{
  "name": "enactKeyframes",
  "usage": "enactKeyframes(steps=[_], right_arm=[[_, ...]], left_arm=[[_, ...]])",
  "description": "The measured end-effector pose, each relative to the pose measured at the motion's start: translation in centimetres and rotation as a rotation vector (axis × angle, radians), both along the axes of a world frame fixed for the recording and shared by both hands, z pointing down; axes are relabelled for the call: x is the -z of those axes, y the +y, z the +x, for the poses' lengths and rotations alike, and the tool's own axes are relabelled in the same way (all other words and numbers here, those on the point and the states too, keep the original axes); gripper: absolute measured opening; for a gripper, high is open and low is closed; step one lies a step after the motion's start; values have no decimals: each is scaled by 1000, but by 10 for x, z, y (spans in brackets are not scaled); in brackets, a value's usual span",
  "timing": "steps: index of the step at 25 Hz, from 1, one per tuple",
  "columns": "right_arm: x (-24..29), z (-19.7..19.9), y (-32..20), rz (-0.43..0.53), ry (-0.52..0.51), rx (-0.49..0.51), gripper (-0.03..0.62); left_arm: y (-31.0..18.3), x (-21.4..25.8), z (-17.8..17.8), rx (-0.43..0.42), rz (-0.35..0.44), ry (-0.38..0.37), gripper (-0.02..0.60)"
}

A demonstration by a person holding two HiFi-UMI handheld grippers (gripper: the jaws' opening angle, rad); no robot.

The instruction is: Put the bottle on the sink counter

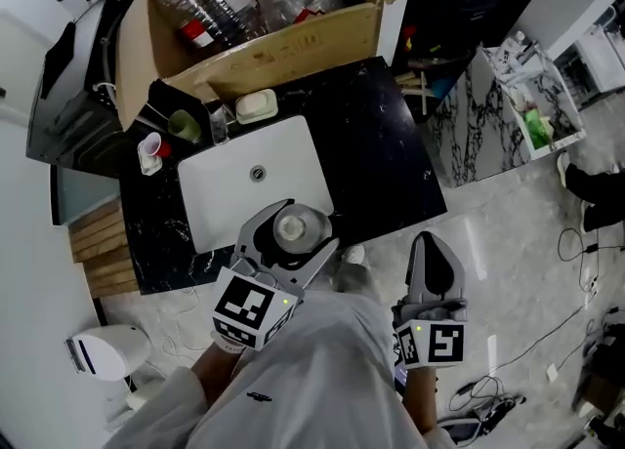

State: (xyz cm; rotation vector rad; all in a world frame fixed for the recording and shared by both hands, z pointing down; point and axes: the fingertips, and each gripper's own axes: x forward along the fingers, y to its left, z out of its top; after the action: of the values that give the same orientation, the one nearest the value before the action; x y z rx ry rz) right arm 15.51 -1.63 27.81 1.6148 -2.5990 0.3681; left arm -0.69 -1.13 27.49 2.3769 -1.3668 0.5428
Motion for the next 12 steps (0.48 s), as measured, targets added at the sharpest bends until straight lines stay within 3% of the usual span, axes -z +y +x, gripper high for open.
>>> enactKeyframes(steps=[4,12], right_arm=[[-7,7,-28,-8,2,42,11],[-2,-3,-64,20,0,97,11]], left_arm=[[-18,-8,4,49,-22,-15,337],[-47,-17,11,66,-28,-14,337]])
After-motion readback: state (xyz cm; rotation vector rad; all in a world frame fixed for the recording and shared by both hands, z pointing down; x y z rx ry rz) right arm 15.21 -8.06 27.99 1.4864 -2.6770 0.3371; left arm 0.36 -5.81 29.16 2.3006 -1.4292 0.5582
